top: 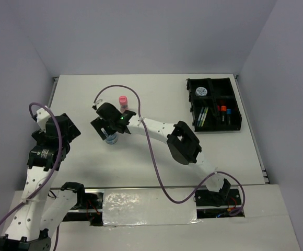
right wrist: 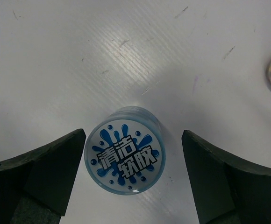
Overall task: Sort the stationery into containers
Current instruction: Pick up the stationery from the center of the board, then place the stationery in the storage box.
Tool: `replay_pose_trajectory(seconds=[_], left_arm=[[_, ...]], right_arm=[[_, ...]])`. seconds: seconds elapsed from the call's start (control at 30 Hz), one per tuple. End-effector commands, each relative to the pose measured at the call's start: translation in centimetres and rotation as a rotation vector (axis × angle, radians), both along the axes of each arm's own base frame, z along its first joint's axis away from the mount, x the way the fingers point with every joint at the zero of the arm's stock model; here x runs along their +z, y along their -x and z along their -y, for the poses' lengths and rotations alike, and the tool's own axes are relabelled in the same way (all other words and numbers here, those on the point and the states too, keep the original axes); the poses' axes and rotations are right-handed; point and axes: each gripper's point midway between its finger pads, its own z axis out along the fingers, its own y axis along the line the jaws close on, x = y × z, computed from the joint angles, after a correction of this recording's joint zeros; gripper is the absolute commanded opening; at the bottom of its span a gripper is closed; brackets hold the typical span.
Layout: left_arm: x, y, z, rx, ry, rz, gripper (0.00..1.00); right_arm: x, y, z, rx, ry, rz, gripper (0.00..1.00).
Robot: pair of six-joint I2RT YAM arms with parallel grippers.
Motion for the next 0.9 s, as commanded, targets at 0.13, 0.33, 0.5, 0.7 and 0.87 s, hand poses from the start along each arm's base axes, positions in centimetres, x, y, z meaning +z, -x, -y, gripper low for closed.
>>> replay_pose_trajectory(seconds=[0.13, 0.33, 0.5, 0.7, 0.87], left_arm=[[0.8, -0.5, 0.4, -0.036, -0.007, 0.037, 0.99], [0.8, -0.7, 0.6, -0.052, -0.005, 0.042, 0.99], [0.9, -0.6, 0.6, -0.054, -0.006, 0.042, 0.99], [0.8, -0.7, 0.9, -0.071, -0.004, 0.045, 0.99], [0.8, -0.8, 1.2, -0.089, -0.002, 0.044, 0.99]], right_arm=[[0.4, 1.6, -0.2, 0.059, 0.002, -0.036, 0.80], [0.3, 2.4, 1.2, 0.048, 0.014, -0.039, 0.72], [2.6, 3.2, 1.4, 0.070, -0.025, -0.035, 0.31], [17.4, 0.9, 6.5, 0.044, -0.247, 0.142, 0.32], [23.4, -10.6, 25.1, -0.457, -0.184, 0.254, 0.33]])
